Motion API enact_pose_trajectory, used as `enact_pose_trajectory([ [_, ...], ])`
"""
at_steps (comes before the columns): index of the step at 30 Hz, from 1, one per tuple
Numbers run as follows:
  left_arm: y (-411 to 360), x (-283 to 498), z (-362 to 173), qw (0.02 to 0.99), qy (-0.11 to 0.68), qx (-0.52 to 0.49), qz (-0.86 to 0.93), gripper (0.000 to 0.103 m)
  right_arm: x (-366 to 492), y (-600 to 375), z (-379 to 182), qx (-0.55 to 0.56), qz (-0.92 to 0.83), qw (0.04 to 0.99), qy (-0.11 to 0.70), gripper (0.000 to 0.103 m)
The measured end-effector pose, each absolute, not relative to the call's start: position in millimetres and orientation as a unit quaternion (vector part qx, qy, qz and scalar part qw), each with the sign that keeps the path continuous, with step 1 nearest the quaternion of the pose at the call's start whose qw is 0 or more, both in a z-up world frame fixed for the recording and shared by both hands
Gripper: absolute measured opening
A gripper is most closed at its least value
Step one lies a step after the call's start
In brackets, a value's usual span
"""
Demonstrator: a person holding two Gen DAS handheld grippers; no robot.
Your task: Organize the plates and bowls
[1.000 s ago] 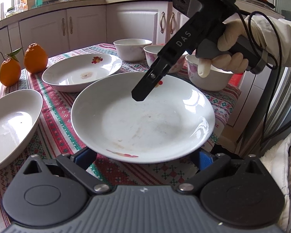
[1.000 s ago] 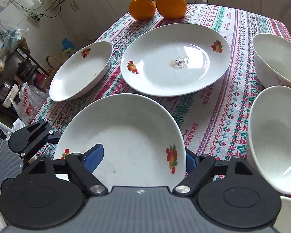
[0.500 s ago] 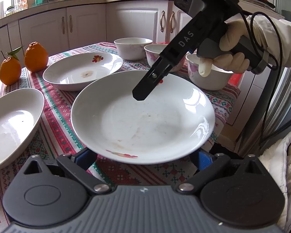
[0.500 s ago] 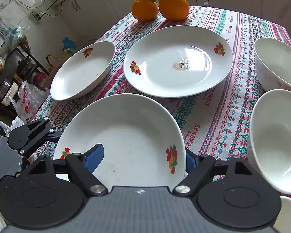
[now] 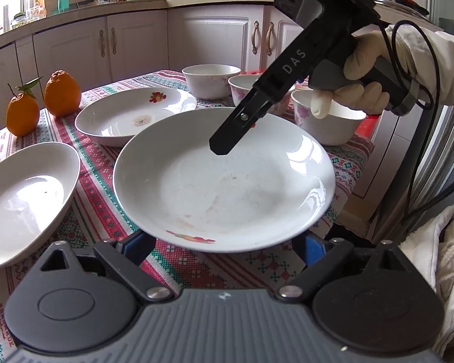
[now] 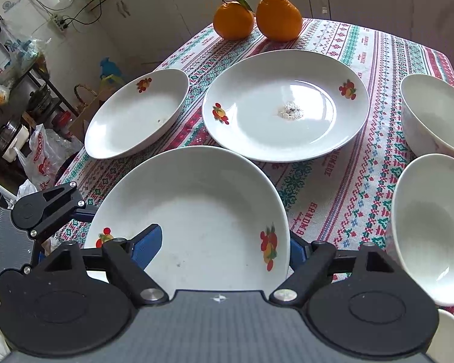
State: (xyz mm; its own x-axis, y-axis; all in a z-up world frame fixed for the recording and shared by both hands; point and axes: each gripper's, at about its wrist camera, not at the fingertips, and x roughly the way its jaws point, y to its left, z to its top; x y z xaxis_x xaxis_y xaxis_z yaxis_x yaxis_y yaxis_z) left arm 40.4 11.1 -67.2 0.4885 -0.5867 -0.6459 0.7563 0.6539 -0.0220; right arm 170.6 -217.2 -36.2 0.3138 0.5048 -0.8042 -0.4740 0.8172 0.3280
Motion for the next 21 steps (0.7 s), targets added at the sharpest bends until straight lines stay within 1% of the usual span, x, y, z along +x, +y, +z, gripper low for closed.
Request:
enact_pose_trajectory([
  [10,36.7,42.7,-48.7,0.866,0.314,0.126,-0.368,0.096,181.6,-187.0,-14.9,-0.005,0.328,0.812,0.482,0.087],
  [21,85.9,55.8,-33.9,0.889,0.316,0.115,-0.312,0.096,216.9,-121.8,0.4,-0.034,0.378,0.802,0.46,0.087],
])
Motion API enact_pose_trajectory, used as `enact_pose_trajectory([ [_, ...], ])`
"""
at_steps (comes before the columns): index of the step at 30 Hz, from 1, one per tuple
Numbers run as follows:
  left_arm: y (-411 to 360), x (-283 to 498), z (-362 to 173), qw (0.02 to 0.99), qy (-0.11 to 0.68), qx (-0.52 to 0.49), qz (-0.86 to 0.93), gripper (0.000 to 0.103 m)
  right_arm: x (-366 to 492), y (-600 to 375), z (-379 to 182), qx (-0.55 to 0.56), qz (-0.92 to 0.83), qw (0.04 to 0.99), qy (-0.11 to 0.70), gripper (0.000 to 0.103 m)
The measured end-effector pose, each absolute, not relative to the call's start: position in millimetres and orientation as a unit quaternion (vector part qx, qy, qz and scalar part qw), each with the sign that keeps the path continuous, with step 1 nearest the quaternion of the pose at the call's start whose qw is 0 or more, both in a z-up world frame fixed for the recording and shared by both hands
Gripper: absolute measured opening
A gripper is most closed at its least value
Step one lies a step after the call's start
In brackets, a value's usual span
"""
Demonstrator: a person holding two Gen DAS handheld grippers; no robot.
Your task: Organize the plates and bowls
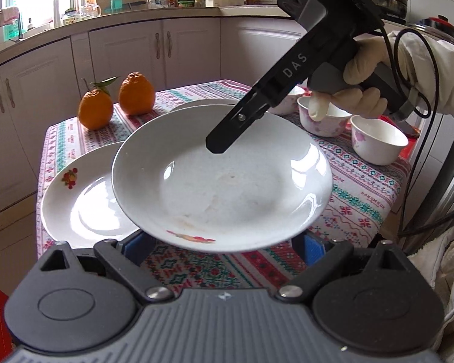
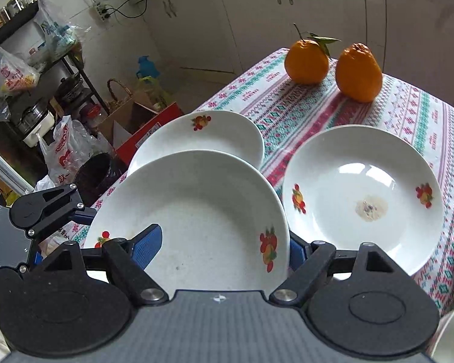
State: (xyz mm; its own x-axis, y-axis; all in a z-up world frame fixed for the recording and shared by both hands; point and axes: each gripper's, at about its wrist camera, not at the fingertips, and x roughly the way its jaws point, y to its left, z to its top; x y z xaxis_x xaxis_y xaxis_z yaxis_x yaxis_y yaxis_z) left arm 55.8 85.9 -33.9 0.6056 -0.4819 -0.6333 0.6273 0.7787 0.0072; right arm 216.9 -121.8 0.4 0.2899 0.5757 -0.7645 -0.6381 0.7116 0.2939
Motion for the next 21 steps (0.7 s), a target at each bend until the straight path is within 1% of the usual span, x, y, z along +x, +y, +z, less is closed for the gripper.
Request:
enact_pose_trajectory([
  [10,123.3,77.6,-36.4,0.9,0.327,0.096,-0.271,0.096,254.8,-65.0,-5.6,-0.054,0.41,0.788,0.456,0.087],
  [21,139.4,96.0,-40.2,0.903,0.335,0.083,-0.257,0.096,280.7,-43.3,-20.5,-0.051,0.415,0.782,0.463,0.087],
])
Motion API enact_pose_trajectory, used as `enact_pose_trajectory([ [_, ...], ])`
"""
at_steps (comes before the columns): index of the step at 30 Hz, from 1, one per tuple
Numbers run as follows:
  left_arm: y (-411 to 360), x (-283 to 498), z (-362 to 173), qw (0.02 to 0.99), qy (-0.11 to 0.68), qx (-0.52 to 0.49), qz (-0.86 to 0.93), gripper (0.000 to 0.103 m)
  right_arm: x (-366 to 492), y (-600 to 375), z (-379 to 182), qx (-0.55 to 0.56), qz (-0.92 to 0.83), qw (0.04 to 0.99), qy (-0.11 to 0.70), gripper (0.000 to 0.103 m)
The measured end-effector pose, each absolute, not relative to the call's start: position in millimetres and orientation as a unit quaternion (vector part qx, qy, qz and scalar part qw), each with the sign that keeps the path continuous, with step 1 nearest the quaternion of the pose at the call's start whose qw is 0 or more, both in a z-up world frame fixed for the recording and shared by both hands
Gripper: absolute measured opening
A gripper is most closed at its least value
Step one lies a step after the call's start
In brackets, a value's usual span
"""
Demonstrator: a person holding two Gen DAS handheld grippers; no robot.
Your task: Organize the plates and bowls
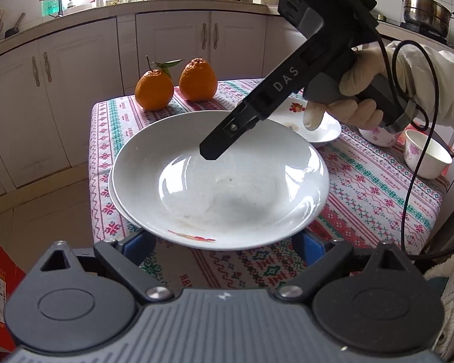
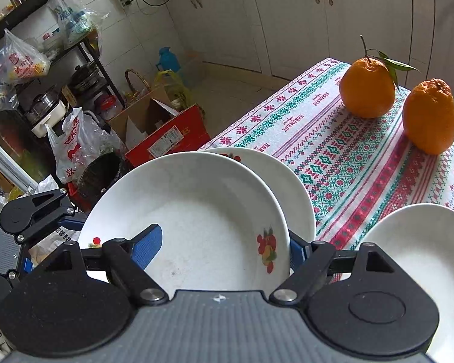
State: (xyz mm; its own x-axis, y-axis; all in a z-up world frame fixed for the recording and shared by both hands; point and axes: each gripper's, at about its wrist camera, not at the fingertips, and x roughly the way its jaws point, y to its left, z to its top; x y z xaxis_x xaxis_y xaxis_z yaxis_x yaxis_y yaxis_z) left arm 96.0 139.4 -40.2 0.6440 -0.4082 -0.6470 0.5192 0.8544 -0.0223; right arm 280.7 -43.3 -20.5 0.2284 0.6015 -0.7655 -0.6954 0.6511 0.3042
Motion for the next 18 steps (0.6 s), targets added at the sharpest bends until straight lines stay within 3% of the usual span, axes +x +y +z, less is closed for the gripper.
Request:
enact_pose_trajectory([
  [18,149.1,112.7,-44.5,0.9,0.351,0.07,-0.249,0.096,298.0,-26.8,-32.0,-0.058,0.411,0.781,0.466,0.087],
])
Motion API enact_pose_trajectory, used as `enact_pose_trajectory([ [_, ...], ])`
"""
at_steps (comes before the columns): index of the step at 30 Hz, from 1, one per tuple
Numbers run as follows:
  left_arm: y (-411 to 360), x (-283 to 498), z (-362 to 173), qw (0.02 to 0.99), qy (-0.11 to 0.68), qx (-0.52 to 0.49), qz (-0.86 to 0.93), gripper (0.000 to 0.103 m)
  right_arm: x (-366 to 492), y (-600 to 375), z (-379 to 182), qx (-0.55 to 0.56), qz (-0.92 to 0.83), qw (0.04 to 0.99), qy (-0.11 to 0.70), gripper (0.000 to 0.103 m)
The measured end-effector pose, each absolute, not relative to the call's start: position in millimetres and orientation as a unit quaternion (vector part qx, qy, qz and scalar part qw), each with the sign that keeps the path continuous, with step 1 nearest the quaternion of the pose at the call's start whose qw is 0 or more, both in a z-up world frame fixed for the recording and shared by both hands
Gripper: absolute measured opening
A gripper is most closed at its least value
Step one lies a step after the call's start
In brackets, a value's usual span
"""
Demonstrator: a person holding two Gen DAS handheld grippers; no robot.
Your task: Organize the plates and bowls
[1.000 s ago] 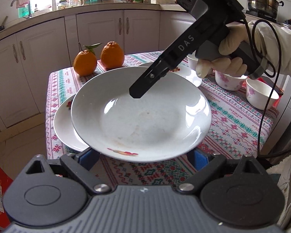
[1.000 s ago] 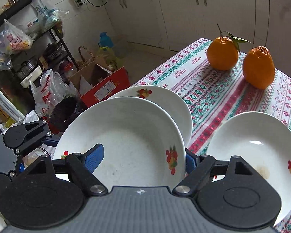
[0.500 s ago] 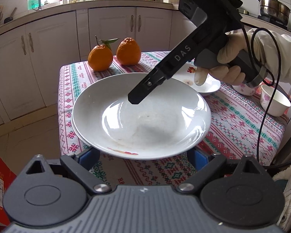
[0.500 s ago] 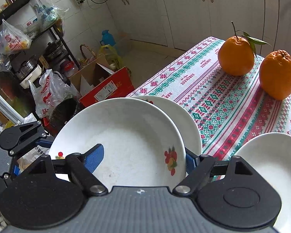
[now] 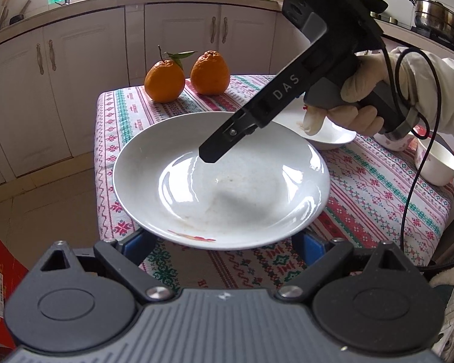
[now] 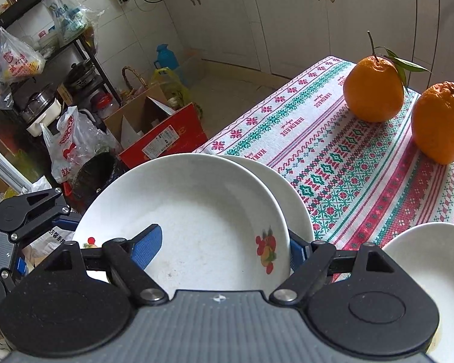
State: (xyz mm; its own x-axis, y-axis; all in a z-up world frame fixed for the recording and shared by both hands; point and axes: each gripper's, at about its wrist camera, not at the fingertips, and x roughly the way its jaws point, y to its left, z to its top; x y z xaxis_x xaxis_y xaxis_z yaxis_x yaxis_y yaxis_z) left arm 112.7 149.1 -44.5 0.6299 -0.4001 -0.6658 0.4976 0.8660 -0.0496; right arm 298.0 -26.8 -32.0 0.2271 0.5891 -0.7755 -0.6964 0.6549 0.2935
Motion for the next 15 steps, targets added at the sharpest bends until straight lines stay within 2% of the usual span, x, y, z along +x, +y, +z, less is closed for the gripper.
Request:
enact_pose_trajectory([
  [15,150.2,117.8,-44.8,0.9,0.351,0.075,-0.246,0.096,298.0,-31.0,-34.7,-0.058,0.404,0.782,0.471,0.087],
])
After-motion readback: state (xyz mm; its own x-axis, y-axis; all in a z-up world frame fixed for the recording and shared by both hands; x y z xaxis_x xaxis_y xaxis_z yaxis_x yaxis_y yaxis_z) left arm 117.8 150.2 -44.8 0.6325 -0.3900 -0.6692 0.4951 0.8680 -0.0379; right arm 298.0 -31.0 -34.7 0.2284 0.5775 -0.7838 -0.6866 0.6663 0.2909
